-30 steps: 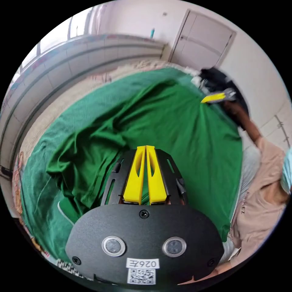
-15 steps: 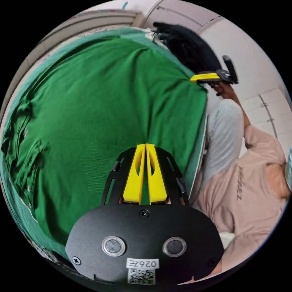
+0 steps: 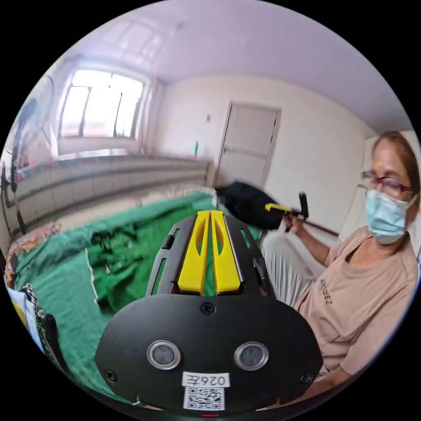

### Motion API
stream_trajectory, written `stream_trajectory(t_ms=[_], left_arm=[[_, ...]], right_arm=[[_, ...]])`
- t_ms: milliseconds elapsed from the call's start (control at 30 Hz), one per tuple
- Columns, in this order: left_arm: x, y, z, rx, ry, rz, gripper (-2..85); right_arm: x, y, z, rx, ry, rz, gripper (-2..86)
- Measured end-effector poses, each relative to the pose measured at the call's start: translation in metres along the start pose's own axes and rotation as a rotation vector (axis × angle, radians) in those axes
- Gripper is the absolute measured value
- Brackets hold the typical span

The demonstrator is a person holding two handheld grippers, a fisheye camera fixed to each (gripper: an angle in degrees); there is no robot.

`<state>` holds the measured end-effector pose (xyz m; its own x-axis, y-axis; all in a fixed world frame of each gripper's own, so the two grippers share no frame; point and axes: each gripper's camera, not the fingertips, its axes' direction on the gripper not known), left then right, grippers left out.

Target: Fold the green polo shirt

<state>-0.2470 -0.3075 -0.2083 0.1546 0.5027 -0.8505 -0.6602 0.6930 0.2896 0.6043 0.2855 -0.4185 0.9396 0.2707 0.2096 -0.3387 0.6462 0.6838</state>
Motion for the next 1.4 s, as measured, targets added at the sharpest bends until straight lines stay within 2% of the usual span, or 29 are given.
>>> stream_trajectory(t_ms=[67,100,133,167,200,267,300,333,367,400,467,567,667,900,967,1033,1100,1167,1300,1400], left_arm=[[0.034,0.010,-0.087,0.338,0.026,0.097,-1.0],[0.041,0.015,-0.104,0.410,0.034,0.116,-1.0],[0.057,0.027,-0.132,0.553,0.026,0.168,-0.9],[0.069,0.037,-0.150,0.646,-0.004,0.196,-0.9],[0.074,0.038,-0.155,0.638,-0.017,0.204,-0.9],[0.087,0.034,-0.146,0.372,-0.098,0.224,-0.5],[0.090,0.034,-0.138,0.283,-0.130,0.220,-0.4],[0.097,0.042,-0.119,0.109,-0.192,0.236,0.2],[0.106,0.057,-0.099,-0.041,-0.252,0.270,3.1],[0.111,0.067,-0.091,-0.101,-0.284,0.282,5.7],[0.121,0.106,-0.060,-0.322,-0.319,0.295,17.2],[0.124,0.143,-0.032,-0.538,-0.272,0.255,18.9],[0.140,0.148,-0.005,-0.676,-0.299,0.341,19.2],[0.148,0.190,0.065,-0.982,-0.252,0.450,18.4],[0.146,0.213,0.087,-1.102,-0.302,0.510,14.5],[0.152,0.221,0.088,-1.066,-0.397,0.605,9.8],[0.150,0.221,0.089,-1.059,-0.413,0.622,5.3],[0.135,0.215,0.087,-1.058,-0.345,0.577,1.2],[0.102,0.197,0.074,-0.982,-0.203,0.482,0.2],[0.057,0.174,0.065,-0.852,-0.135,0.399,0.7]], right_arm=[[-0.055,-0.028,-0.049,0.308,-0.116,-0.053,1.7],[-0.068,-0.036,-0.053,0.342,-0.166,-0.057,1.7],[-0.097,-0.055,-0.053,0.348,-0.276,-0.084,1.7],[-0.133,-0.074,-0.044,0.286,-0.393,-0.165,1.7],[-0.153,-0.083,-0.038,0.242,-0.447,-0.214,1.7],[-0.243,-0.106,-0.007,0.086,-0.562,-0.378,1.7],[-0.267,-0.107,0.001,0.061,-0.565,-0.421,1.7],[-0.314,-0.104,0.015,0.013,-0.555,-0.507,1.7],[-0.360,-0.097,0.029,-0.040,-0.557,-0.608,1.7],[-0.381,-0.093,0.036,-0.069,-0.565,-0.656,1.7],[-0.459,-0.072,0.057,-0.176,-0.627,-0.843,1.7],[-0.534,-0.046,0.073,-0.238,-0.617,-1.062,1.7],[-0.585,-0.030,0.087,-0.256,-0.568,-1.216,1.7],[-0.636,-0.030,0.131,-0.335,-0.547,-1.214,1.7],[-0.635,-0.029,0.146,-0.343,-0.488,-1.179,1.7],[-0.629,-0.034,0.151,-0.321,-0.461,-1.131,1.7],[-0.622,-0.040,0.159,-0.353,-0.489,-1.092,1.7],[-0.610,-0.047,0.174,-0.376,-0.522,-1.024,1.7],[-0.587,-0.065,0.206,-0.438,-0.617,-0.872,1.7],[-0.553,-0.089,0.249,-0.518,-0.727,-0.652,1.7]])
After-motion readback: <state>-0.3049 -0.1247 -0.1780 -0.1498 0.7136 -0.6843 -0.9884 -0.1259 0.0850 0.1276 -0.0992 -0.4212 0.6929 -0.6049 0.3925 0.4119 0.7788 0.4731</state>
